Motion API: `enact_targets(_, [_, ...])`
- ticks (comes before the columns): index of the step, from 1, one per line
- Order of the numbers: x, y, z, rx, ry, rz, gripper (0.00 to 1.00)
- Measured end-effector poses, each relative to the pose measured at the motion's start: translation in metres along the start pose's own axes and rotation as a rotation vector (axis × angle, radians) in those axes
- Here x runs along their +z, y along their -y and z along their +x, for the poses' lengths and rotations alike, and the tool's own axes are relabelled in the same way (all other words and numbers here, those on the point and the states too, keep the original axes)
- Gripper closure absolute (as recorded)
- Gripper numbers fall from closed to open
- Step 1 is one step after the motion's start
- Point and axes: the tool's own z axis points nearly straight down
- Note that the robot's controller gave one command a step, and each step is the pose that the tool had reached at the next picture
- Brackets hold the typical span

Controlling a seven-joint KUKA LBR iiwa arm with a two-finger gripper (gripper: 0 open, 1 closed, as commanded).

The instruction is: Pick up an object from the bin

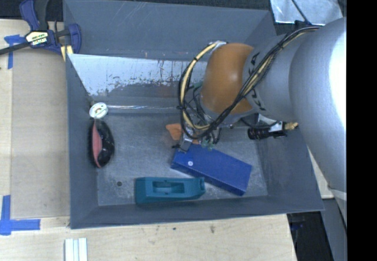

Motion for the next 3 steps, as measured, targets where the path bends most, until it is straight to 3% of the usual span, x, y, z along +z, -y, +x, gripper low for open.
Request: enact_targets(3, [-0.013, 0.0, 0.0, -0.001, -0.007, 0.001, 1.0])
